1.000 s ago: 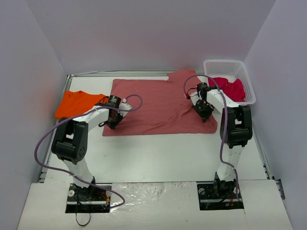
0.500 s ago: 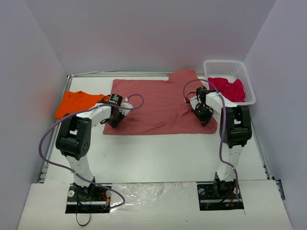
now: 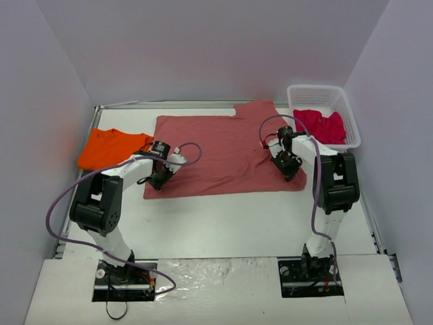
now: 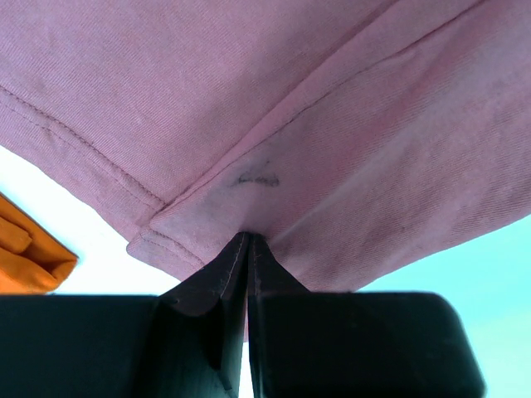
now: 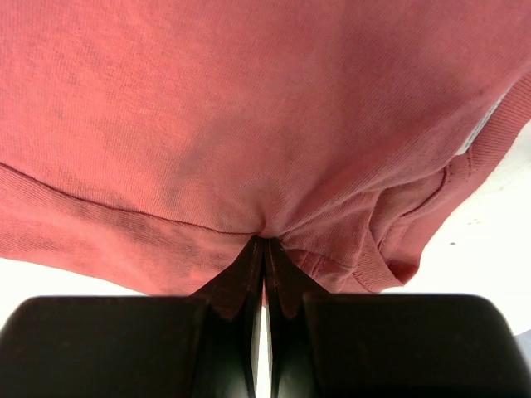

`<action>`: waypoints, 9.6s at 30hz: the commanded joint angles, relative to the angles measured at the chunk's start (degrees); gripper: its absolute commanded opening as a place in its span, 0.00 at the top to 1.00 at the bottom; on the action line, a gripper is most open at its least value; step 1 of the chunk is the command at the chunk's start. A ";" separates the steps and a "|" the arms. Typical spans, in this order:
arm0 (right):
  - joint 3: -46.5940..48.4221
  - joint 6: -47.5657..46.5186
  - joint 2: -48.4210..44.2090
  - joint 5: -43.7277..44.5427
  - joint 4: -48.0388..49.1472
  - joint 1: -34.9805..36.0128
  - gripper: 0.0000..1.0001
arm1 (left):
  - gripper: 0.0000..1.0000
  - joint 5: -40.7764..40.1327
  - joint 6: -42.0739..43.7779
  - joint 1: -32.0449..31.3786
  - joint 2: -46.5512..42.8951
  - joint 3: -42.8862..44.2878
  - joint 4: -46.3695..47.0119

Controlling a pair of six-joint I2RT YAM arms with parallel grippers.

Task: Fold and stack the t-shirts
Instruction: Fold the flattened tshirt in 1/3 of the way, then grap the side of the flattened tshirt furthest away from the robot with both arms

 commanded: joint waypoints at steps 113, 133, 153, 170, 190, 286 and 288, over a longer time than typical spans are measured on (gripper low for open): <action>49.95 0.04 24.33 0.83 -16.44 1.61 0.75 | 0.57 3.40 -3.80 11.80 44.69 79.47 -7.25; 44.77 0.31 25.56 5.93 -13.98 2.14 0.76 | 0.64 19.50 -4.86 16.64 45.84 79.65 -17.81; 44.59 0.31 27.32 9.45 -13.89 3.54 0.77 | 0.62 21.52 -2.83 18.84 50.59 83.70 -21.85; 44.68 0.22 28.55 10.86 -13.89 3.81 0.80 | 0.86 23.81 -1.08 17.79 48.83 81.41 -21.33; 55.57 3.65 24.77 7.60 -5.64 1.17 0.73 | 0.98 14.58 -4.41 12.51 39.60 69.99 -14.12; 80.80 18.24 54.75 -11.57 26.10 -2.70 1.00 | 0.98 3.34 -9.16 11.19 36.44 61.37 -7.45; 80.37 17.27 53.95 -10.60 26.10 -2.34 1.00 | 0.98 1.75 -9.34 11.02 36.96 62.86 -7.87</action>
